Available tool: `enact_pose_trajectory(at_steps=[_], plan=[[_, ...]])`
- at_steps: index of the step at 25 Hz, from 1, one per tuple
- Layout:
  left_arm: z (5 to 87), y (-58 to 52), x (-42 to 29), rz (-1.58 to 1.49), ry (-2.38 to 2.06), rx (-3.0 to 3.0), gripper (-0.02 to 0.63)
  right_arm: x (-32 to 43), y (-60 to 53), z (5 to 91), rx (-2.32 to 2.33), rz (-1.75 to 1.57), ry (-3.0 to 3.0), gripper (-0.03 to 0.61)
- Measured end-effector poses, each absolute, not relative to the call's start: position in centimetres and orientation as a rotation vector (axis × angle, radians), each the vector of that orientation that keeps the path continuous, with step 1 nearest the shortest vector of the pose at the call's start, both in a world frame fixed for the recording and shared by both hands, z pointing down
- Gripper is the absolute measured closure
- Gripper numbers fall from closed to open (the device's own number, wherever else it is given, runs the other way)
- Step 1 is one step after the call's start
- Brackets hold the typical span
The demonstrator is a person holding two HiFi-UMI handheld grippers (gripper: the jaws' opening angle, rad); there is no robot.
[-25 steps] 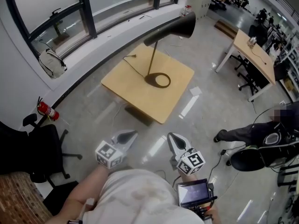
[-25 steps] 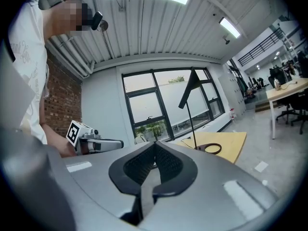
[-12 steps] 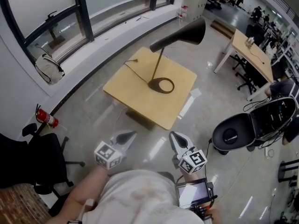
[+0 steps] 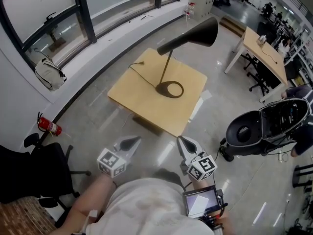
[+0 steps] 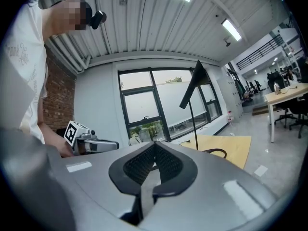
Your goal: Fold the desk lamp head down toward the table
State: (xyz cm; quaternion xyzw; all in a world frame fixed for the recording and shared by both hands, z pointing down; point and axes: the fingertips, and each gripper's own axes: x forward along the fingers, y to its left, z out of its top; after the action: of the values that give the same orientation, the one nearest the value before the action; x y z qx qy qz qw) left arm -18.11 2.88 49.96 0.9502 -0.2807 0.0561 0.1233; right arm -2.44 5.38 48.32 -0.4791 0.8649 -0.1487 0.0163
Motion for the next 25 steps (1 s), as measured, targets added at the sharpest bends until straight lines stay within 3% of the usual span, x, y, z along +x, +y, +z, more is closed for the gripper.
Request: enact_pose_trajectory(at_steps=[25], plan=[[48.7,-9.1,-14.8,0.165,-0.960,2.724,0.612,0.9,-8.1,47.8,-1.360,-0.446,2.753,0.566]])
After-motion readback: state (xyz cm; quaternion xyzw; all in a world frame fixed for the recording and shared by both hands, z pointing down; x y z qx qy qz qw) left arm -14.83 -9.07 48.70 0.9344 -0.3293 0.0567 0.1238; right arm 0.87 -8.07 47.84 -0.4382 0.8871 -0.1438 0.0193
